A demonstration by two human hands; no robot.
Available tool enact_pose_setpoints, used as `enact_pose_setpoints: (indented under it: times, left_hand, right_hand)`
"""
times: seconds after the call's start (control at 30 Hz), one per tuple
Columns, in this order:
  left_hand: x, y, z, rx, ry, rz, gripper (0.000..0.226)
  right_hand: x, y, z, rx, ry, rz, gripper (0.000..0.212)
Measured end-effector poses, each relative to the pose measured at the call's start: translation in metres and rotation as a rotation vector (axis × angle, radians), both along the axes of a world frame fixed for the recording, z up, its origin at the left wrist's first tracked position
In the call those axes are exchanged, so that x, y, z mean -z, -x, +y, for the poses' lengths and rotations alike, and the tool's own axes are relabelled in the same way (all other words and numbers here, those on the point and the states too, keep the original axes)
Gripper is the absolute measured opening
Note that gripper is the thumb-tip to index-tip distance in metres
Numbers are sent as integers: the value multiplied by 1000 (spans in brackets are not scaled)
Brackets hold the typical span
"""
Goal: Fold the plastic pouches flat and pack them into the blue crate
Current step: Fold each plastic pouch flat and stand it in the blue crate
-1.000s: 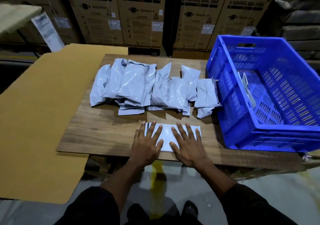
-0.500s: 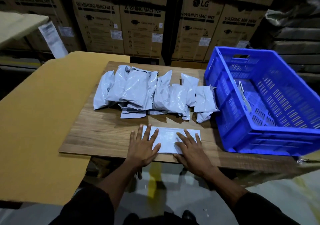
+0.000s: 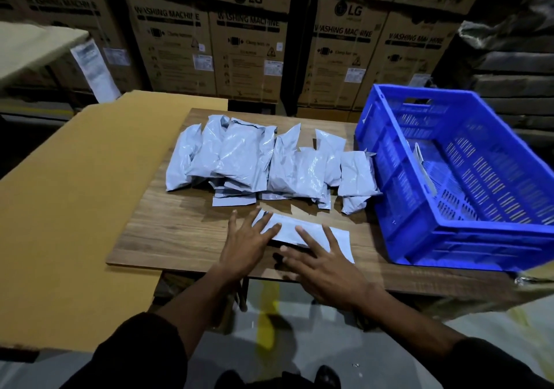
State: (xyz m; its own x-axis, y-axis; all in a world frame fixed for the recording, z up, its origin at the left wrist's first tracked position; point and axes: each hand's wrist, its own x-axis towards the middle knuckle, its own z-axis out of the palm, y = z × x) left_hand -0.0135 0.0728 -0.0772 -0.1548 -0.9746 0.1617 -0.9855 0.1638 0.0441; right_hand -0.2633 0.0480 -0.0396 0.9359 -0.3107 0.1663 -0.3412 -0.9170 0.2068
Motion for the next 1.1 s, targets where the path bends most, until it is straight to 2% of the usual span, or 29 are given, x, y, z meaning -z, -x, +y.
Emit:
enact_pose_setpoints:
  times: [0.1, 0.2, 0.3, 0.4, 0.57, 0.63, 0.73, 0.83, 0.93, 1.1]
  left_hand:
    - [-7, -4, -6, 55, 58, 68, 66]
    - [-15, -5, -8, 62, 127, 172, 66]
    - [-19, 3, -3, -113, 193, 388, 71]
    - [-8, 19, 1, -275, 158, 517, 74]
    - [22, 56, -1, -198, -67, 338, 59]
    - [27, 72, -6, -158, -90, 270, 56]
    - [28, 92, -15, -125, -96, 200, 56]
    - [26, 108, -25, -119, -117, 168, 57]
    - [24, 125, -36, -139, -132, 150, 59]
    - [26, 141, -45, -229, -133, 166, 59]
  right_hand:
    - [2, -4, -12, 23, 51, 125, 41]
    - [-10, -9, -32, 49, -9, 27, 31]
    - [-40, -8, -45, 58, -56, -46, 34]
    - [-70, 2, -55, 179, -116, -205, 52]
    - [-126, 29, -71, 311, -171, -604, 34]
    - [-158, 50, -79, 319, -80, -739, 27]
    - [-199, 91, -102, 380, 102, -808, 23]
    - [-216, 140, -133, 486, 240, -777, 26]
    - [-215, 181, -168, 584, 303, -647, 31]
    - [-171, 213, -212, 761, 71, -281, 26]
